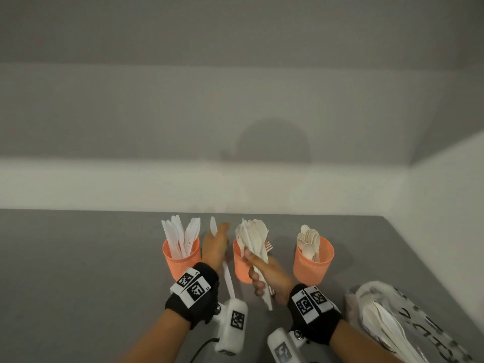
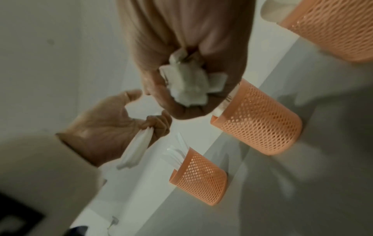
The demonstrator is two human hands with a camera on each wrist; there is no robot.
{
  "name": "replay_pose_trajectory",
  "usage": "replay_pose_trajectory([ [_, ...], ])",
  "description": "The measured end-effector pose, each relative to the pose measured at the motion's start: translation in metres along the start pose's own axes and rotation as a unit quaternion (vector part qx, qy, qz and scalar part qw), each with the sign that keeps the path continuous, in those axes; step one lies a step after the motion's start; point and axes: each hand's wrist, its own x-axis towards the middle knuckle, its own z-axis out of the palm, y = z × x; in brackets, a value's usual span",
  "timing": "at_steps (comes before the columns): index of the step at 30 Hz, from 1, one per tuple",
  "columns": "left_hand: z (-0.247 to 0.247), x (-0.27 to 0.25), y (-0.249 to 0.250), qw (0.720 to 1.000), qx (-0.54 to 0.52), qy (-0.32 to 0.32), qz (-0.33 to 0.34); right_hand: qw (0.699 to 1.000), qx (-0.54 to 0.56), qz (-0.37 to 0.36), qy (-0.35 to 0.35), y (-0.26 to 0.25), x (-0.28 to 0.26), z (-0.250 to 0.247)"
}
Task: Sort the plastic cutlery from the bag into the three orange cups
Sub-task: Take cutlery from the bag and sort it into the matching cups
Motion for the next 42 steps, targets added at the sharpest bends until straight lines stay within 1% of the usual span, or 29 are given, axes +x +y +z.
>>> replay_pose_trajectory([
  [2,-0.005,0.005,-0.005,1.000,-0.017,0.023,-0.008,1.000,0.011,-0.016,0.012,-0.001,0.001,-0.002],
  [5,-0.004,0.003,-0.010,0.999,-0.031,0.006,0.009,0.999,0.024,-0.034,0.025,-0.002,0.002,0.001],
  [8,0.001,-0.004,-0.012,0.997,0.028,-0.002,0.072,0.997,-0.014,-0.063,0.035,0.000,0.003,0.006],
  [11,0.009,-0.004,-0.020,0.984,0.104,0.018,0.140,0.995,-0.028,-0.086,0.047,0.000,0.004,0.013],
  [15,0.013,-0.004,-0.027,0.982,0.129,0.040,0.132,0.995,-0.023,-0.090,0.045,0.001,0.005,0.016],
  [19,0.013,-0.002,-0.026,0.972,0.160,0.056,0.163,0.997,0.017,-0.071,0.024,0.002,0.003,0.011],
  [20,0.013,-0.004,-0.024,0.973,0.149,0.058,0.165,0.997,0.037,-0.060,0.020,0.002,0.002,0.010],
  [22,0.012,-0.006,-0.021,0.981,0.091,0.062,0.159,0.997,0.074,-0.036,0.016,0.001,0.000,0.009],
  [24,0.010,-0.004,-0.015,0.983,0.051,0.085,0.157,0.997,0.075,-0.013,0.029,0.002,0.000,0.006],
  [26,0.005,0.005,-0.010,0.982,0.044,0.106,0.153,0.997,0.063,0.004,0.044,0.004,0.000,0.003],
  [28,-0.002,0.013,-0.008,0.988,0.033,0.100,0.110,0.997,0.068,0.012,0.037,0.006,0.000,-0.001],
  [30,-0.008,0.016,-0.008,0.997,-0.007,0.062,0.048,0.996,0.087,0.022,0.012,0.004,-0.001,-0.003],
  [31,-0.011,0.013,-0.008,0.999,-0.027,0.031,0.022,0.994,0.100,0.030,-0.010,0.002,-0.001,-0.002],
  [34,-0.015,0.007,-0.014,0.995,-0.034,-0.086,-0.022,0.985,0.135,0.052,-0.093,-0.005,-0.002,0.001],
  [36,-0.016,0.002,-0.018,0.985,-0.030,-0.165,-0.041,0.976,0.153,0.065,-0.143,-0.008,-0.004,0.004],
  [38,-0.016,-0.002,-0.019,0.974,-0.017,-0.220,-0.052,0.965,0.153,0.079,-0.196,-0.007,-0.005,0.008],
  [40,-0.014,-0.006,-0.017,0.967,0.000,-0.253,-0.043,0.954,0.145,0.091,-0.247,-0.006,-0.005,0.010],
  [42,-0.012,-0.007,-0.015,0.963,-0.016,-0.266,-0.041,0.949,0.128,0.102,-0.270,-0.006,-0.005,0.011],
])
